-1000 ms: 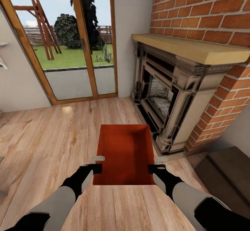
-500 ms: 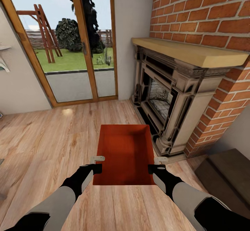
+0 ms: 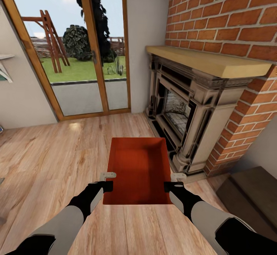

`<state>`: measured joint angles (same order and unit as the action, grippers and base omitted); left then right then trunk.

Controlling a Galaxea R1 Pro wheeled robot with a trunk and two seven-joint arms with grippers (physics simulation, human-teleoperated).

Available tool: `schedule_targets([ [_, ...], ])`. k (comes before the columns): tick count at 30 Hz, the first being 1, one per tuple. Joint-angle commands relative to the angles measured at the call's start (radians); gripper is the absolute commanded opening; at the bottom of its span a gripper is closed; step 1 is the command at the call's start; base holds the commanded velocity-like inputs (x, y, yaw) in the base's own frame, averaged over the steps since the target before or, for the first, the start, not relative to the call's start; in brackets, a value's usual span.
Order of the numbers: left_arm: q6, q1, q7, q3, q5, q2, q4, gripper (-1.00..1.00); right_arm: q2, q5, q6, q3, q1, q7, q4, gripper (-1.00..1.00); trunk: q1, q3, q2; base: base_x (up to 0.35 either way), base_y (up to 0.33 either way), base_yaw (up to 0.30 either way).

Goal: Move the two storage containers from the living room to the garage. In the garage, place one container on the floor and stack the other container on top of it (either order is fine).

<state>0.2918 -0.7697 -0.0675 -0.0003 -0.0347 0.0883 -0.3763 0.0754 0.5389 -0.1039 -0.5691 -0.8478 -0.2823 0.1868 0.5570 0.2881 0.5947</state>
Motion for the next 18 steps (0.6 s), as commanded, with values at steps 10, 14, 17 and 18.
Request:
schedule_targets([
  [10, 0.006, 0.0, -0.008, 0.005, -0.019, 0.001, 0.002, -1.0, 0.0, -0.007, -0.007, -0.017, -0.001, 0.017, 0.011, -1.0, 0.0, -0.014, 0.001, 0.0, 0.0, 0.0],
  [14, 0.006, 0.0, -0.008, 0.005, -0.019, 0.001, 0.002, -1.0, 0.0, -0.007, -0.007, -0.017, -0.001, 0.017, 0.011, -1.0, 0.0, -0.02, 0.001, 0.0, 0.0, 0.0],
  [17, 0.006, 0.0, -0.008, 0.005, -0.019, 0.001, 0.002, -1.0, 0.0, -0.007, -0.007, -0.017, -0.001, 0.016, 0.011, -1.0, 0.0, -0.025, 0.001, 0.0, 0.0, 0.0],
  [18, 0.006, 0.0, -0.008, 0.005, -0.019, 0.001, 0.002, -1.0, 0.0, -0.007, -0.007, -0.017, -0.001, 0.016, 0.011, -1.0, 0.0, -0.027, 0.001, 0.0, 0.0, 0.0],
])
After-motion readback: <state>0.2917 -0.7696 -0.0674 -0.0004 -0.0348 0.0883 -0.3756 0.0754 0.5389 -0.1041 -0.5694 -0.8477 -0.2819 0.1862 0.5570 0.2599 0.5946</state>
